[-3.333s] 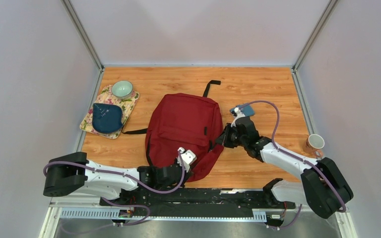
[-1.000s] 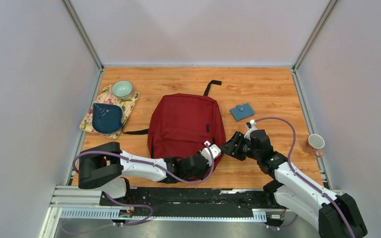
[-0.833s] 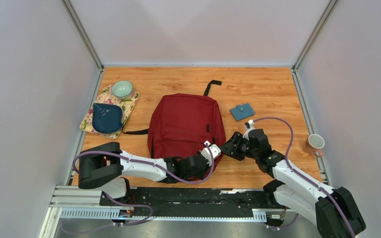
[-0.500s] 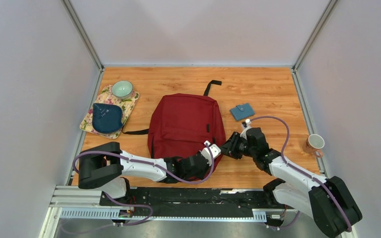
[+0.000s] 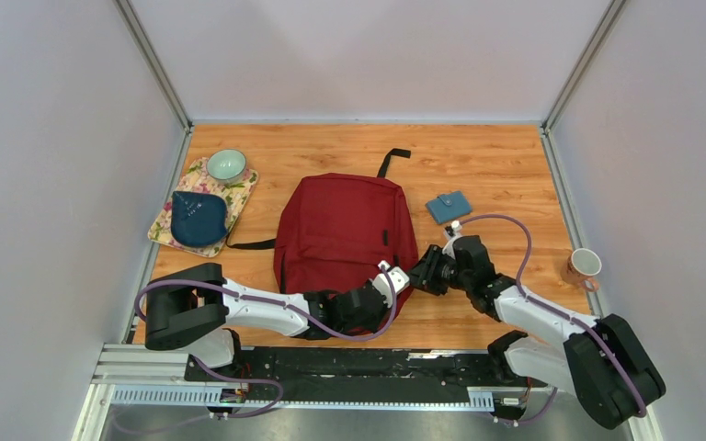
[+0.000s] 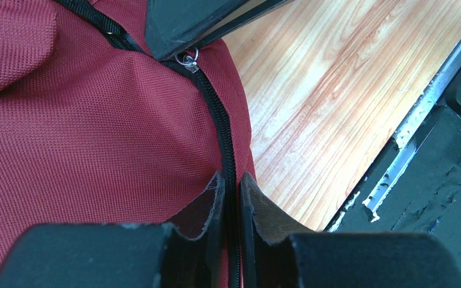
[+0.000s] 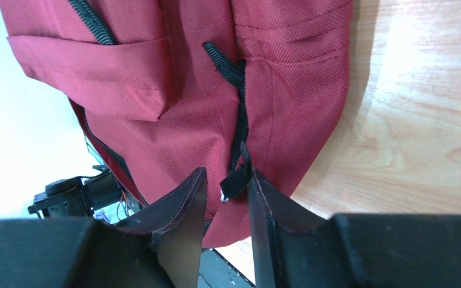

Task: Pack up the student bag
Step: Zip the student bag at the center of the board.

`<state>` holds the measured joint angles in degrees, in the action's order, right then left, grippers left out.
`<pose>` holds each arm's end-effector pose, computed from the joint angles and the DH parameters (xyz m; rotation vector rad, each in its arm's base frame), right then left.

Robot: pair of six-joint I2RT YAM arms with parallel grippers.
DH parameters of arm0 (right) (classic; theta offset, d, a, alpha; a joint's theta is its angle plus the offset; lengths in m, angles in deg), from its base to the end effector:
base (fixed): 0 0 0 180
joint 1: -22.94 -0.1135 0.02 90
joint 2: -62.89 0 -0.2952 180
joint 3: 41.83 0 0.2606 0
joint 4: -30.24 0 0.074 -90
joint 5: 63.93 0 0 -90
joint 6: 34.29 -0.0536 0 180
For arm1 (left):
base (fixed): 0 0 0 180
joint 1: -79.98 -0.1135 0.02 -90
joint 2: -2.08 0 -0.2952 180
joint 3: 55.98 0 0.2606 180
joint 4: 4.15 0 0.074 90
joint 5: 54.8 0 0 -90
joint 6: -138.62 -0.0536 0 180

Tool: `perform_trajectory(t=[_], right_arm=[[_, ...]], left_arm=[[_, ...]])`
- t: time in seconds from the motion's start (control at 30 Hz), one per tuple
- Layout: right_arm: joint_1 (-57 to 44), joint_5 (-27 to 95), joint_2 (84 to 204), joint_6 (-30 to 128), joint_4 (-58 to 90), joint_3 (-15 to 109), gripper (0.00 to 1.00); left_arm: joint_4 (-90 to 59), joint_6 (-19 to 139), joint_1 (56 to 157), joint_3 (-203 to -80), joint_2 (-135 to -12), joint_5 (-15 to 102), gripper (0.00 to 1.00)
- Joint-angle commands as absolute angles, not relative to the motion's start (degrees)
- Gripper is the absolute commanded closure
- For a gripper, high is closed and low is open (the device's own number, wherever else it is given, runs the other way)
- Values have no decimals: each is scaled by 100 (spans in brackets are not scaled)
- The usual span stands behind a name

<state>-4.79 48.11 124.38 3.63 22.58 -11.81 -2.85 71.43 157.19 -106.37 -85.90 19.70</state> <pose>0.1653 0.1096 0.1588 0.2962 2.4539 1.1186 0.0842 -0.3063 0.1752 0.8935 2.0790 -0.6783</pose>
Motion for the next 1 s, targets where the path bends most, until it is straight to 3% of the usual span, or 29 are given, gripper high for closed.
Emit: perform_trajectory(t=[0.0, 0.1, 0.23, 0.37, 0.4, 0.43, 0.73, 0.97], right_arm=[[-501, 4786, 12713, 552, 2625, -927, 65], [-510, 4786, 12845, 578, 2704, -857, 75], [-510, 4786, 12793, 640, 2722, -839, 100], [-510, 4725, 12617, 806, 2774, -821, 100], [-510, 4681, 12530, 850, 2809, -813, 100], [-510, 4611, 12503, 894, 3001, -821, 100], [-141, 4681, 13468, 851, 4715, -488, 100], [-106, 4575, 13294, 1254, 4261, -241, 100]], left_arm=[[-50, 7244, 15741, -10691, -8528, 2167, 81], [-59, 7244, 15741, -10691, -8528, 2176, 81], [-76, 7262, 15733, -10674, -8528, 2158, 82], [-111, 7218, 15750, -10647, -8519, 2211, 86], [-129, 7174, 15750, -10647, -8511, 2315, 95], [-146, 7122, 15750, -10639, -8502, 2403, 99], [-366, 6849, 16066, -10463, -8432, 2940, 100], [-516, 6972, 16198, -10209, -8160, 2590, 100]])
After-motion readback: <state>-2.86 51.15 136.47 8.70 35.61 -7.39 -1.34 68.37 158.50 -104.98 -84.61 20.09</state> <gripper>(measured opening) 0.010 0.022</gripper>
